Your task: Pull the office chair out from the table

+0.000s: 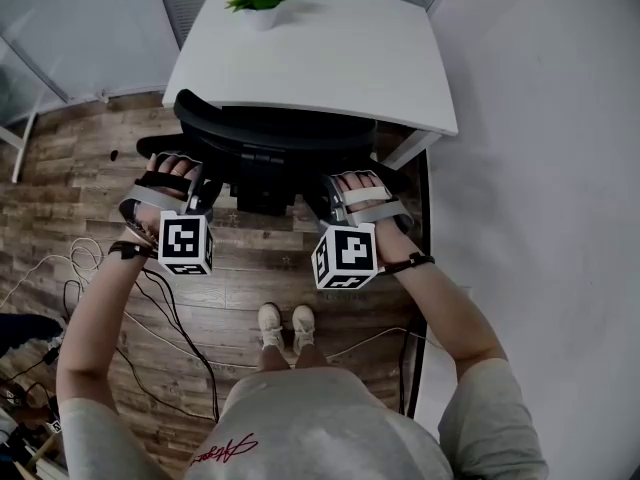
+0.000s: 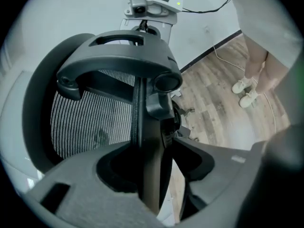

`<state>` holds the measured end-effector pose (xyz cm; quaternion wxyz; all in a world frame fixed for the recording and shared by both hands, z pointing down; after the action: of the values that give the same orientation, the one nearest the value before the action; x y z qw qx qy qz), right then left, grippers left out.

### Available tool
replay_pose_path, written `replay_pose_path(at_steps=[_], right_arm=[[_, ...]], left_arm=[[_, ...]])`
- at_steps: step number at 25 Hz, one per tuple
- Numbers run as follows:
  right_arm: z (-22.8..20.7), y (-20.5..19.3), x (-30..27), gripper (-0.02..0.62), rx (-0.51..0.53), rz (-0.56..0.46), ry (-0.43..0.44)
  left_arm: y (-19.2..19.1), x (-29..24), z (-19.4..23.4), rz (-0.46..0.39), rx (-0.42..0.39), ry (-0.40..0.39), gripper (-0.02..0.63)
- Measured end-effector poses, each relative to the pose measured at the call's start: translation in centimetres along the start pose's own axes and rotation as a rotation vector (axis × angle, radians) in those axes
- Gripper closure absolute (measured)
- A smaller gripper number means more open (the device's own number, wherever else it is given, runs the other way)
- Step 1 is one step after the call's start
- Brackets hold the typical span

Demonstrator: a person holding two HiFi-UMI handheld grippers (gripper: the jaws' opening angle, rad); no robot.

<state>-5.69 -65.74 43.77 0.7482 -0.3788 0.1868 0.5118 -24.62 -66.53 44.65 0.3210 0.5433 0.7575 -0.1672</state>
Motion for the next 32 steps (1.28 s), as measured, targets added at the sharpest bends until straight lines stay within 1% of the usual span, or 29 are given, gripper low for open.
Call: replay_pose_path(at_steps=[6,7,8,9,11,14,17,22,27,32], right_arm=[[-0.2,0.2,-0.7,0.445,0.044,0.051,0.002],[-0.3,0.2,-0.8,0.446,0.06,0.057,-0.007],[-0.3,0.2,-0.8,0.473,0.076,0.057,-0.019],[-0.3,0.1,-0.8,0.485,0.09,0.054,-0.031],[-0.2,0.0,-0.8,0.488,0.105,0.046,-0.046],[-0.2,0.0,-0.8,0.488,0.111,0.04,-0.051],[-0.4,0.1,-0.8,0.488,0.096,0.045,-0.024],[-1.2,0.1,-0.8,0.502,0.046,0.083,0.06],[-1.4,0.3,-0.5,0.503,0.033,0.09,0.083],[-1.5,-0.7,0.2,0.504,0.017,0.094,0.116]], left_arm=[[0.5,-0.8,0.0,0.039,-0.023,0.015,0.414],[0.6,-0.8,0.0,0.045,-0.023,0.026,0.42],[0.7,-0.8,0.1,0.053,-0.022,0.043,0.429],[0.7,-0.9,0.2,0.061,-0.021,0.063,0.45],[0.8,-0.9,0.3,0.077,-0.019,0.105,0.498],[1.0,-0.9,0.3,0.085,-0.011,0.136,0.497],[1.0,-0.9,0.2,0.095,-0.016,0.128,0.497],[1.2,-0.8,0.3,0.1,-0.007,0.13,0.497],[1.3,-0.4,0.5,0.104,0.004,0.122,0.495],[2.7,-0.2,0.5,0.11,0.011,0.124,0.497]])
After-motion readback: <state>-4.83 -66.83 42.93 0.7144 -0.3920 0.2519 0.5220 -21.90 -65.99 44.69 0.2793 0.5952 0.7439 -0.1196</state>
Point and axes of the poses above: the fingertips, and each gripper's own axes: x backward along the fingers, z to its left, y out of its top, the point moved 10 cm from there along x, backward along the fingers, and after that the axes turned 11 degrees about -x, right-handed, at the moved point
